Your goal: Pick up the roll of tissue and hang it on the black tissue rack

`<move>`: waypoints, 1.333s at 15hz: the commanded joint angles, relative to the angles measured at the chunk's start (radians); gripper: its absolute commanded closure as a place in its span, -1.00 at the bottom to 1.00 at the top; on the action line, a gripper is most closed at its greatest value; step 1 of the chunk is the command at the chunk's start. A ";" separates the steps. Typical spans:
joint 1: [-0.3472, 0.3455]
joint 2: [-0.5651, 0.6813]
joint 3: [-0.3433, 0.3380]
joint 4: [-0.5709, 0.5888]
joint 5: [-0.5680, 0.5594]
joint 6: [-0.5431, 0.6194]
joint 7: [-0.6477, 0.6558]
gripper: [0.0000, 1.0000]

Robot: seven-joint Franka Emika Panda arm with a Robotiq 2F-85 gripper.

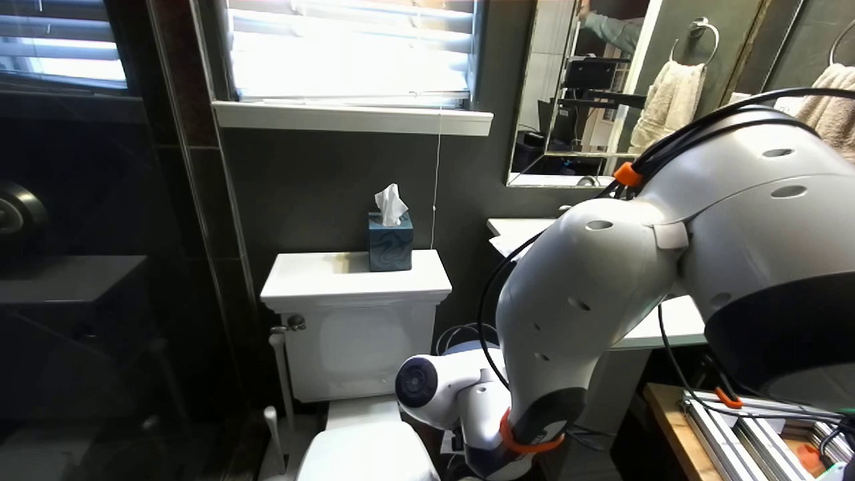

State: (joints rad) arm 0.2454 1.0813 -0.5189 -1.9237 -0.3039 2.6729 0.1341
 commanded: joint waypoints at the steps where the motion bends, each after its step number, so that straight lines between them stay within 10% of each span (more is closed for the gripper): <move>1: -0.042 -0.085 0.039 -0.073 -0.057 -0.005 -0.061 -0.23; 10: -0.137 -0.141 0.106 -0.120 -0.119 -0.042 -0.188 -0.18; 17: -0.133 -0.278 0.088 -0.154 -0.118 -0.059 -0.144 -0.97; 20: -0.156 -0.416 0.125 -0.196 -0.100 -0.128 -0.168 -1.00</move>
State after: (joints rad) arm 0.1100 0.8340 -0.4317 -2.0267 -0.3967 2.6079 -0.0256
